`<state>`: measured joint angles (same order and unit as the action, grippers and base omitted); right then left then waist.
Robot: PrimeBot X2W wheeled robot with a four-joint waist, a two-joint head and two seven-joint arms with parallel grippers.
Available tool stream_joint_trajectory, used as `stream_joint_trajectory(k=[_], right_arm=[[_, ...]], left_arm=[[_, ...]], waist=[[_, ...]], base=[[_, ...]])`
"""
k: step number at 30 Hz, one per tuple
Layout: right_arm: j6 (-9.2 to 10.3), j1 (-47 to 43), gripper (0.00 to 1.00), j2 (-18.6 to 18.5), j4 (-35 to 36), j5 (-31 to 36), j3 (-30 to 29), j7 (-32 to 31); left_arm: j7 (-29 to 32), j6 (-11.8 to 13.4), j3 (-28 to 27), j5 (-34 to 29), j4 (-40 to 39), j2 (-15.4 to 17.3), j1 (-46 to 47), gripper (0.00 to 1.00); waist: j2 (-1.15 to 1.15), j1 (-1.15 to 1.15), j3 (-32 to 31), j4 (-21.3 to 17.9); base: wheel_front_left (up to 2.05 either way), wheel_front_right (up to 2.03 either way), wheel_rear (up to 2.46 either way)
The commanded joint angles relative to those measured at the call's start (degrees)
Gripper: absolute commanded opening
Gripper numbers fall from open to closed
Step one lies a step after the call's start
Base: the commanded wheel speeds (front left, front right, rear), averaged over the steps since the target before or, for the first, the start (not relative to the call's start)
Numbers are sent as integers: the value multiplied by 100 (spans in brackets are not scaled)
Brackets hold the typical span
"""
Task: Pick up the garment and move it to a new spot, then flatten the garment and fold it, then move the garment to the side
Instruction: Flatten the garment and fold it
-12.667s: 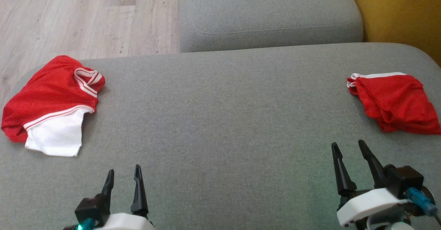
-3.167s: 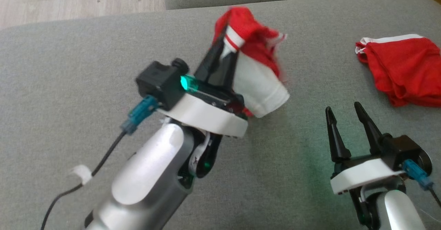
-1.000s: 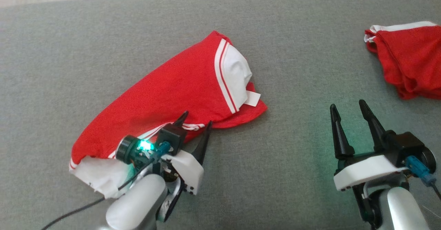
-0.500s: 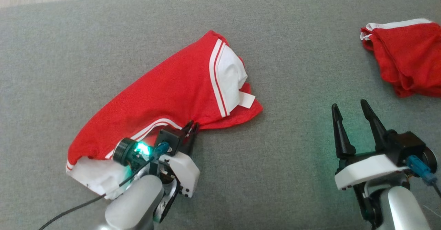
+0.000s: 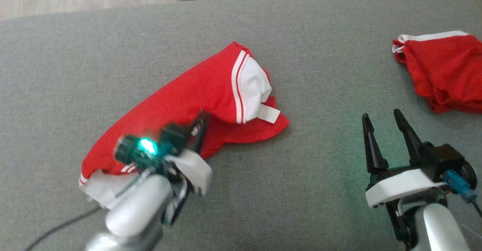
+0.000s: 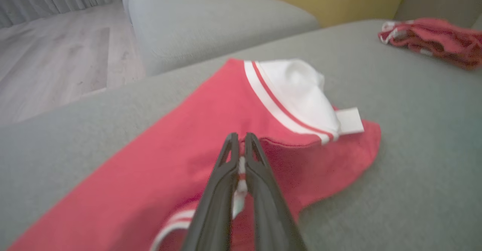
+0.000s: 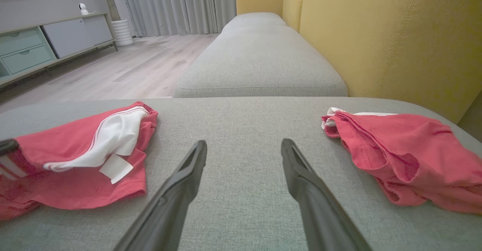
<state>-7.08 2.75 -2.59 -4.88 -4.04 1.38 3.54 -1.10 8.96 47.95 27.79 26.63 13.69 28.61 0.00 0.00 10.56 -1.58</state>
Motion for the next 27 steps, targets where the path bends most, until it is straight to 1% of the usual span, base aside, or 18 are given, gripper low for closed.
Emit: stream_joint_trajectory(k=[1,4,7,10,13,16,18,20,22,23,24,27], right_arm=[[-41,35,100,-29,168,-23,127,38],[-41,6,100,-29,195,-17,141,16],[-41,-4,100,-29,220,-11,165,-1],[-41,13,100,-29,244,-8,207,-15],[-41,53,100,-29,247,-4,273,-18],[-41,121,100,-29,228,-4,322,-14],[-41,163,100,-29,225,9,336,-16],[-41,200,100,-29,237,21,349,-19],[-41,233,100,-29,236,32,350,-21],[-41,243,100,-29,234,34,348,-18],[-41,251,100,-29,231,36,345,-16],[-41,266,100,-29,227,37,320,-12]], left_arm=[[-74,49,-344,83,-254,187,450,0],[-41,62,-624,188,-470,404,734,0],[90,81,-928,219,-594,799,1122,0],[308,66,-1244,289,-539,1257,1503,0],[545,15,-1480,354,-254,1696,1796,0],[702,22,-1659,395,104,2038,1985,0],[700,36,-1757,381,345,2260,2076,0],[623,-5,-1823,369,603,2433,2151,0],[508,-44,-1832,329,834,2525,2190,0],[464,-59,-1824,317,945,2540,2193,19],[421,-87,-1815,318,1043,2537,2191,100],[280,-97,-1835,373,1266,2458,2164,100]], waist=[[0,0,-42,29],[0,0,-88,58],[0,0,-92,66],[0,0,-52,44],[0,0,21,-26],[0,0,103,-123],[0,0,169,-196],[0,0,241,-262],[0,0,295,-308],[0,0,313,-323],[0,0,327,-332],[0,0,350,-326]], base=[[0,0,0],[0,0,0],[0,0,0],[0,0,0],[0,0,0],[0,0,0],[0,0,0],[0,0,0],[0,0,0],[0,0,0],[0,0,0],[0,0,0]])
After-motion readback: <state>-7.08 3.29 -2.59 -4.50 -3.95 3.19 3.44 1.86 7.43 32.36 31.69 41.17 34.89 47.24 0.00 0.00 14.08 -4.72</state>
